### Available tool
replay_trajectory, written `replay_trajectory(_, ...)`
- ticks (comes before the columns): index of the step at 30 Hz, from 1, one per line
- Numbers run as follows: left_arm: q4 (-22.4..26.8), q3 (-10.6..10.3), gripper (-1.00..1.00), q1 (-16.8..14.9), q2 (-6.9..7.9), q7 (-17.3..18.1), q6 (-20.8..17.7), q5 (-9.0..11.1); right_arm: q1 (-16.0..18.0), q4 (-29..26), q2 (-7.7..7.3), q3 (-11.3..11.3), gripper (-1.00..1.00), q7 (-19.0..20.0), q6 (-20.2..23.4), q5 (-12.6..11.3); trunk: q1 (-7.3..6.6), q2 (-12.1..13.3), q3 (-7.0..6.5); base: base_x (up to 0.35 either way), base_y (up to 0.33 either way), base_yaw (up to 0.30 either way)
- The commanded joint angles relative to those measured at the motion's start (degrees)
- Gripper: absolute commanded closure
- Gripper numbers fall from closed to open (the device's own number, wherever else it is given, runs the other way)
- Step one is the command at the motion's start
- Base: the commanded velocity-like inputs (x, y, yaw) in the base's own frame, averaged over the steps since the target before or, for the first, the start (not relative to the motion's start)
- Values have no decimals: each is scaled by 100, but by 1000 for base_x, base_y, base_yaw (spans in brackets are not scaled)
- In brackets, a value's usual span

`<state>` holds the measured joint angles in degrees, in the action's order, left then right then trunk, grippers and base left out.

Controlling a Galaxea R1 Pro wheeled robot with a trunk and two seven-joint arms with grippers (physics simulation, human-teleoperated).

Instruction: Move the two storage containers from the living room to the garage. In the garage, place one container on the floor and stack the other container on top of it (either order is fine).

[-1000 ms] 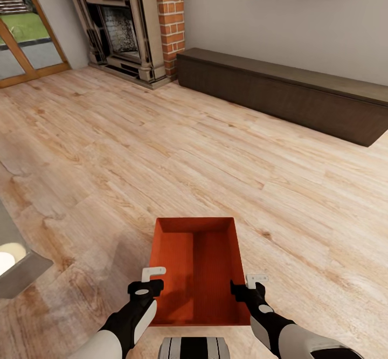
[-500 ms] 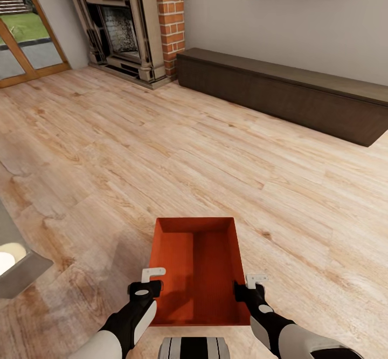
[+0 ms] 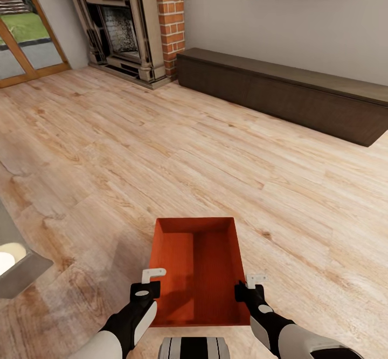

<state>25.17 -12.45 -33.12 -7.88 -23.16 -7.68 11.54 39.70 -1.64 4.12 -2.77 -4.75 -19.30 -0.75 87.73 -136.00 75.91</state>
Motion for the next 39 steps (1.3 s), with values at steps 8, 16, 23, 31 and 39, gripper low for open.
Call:
replay_trajectory(8, 14, -21, 100, -2, 6, -49, -41, -2, 3, 6, 1, -13, 100, -26, -21, -48, -67, 119, -50, 0, 0, 0)
replay_trajectory(16, 14, -24, 100, -2, 6, -48, -33, -2, 3, 6, 2, -13, 100, -26, -21, -48, -243, 440, -194, 0, 0, 0)
replay_trajectory(23, 14, -21, 100, -2, 6, -48, -32, -2, 3, 6, 1, -13, 100, -25, -19, -48, -396, 720, -320, 0, 0, 0)
replay_trajectory(31, 14, -21, 100, -2, 6, -48, -32, -2, 3, 6, 3, -13, 100, -26, -21, -48, -572, 1041, -463, 0, 0, 0)
replay_trajectory(39, 14, -21, 100, -2, 6, -47, -32, -2, 3, 6, 1, -13, 100, -25, -18, -48, -748, 1362, -607, 0, 0, 0)
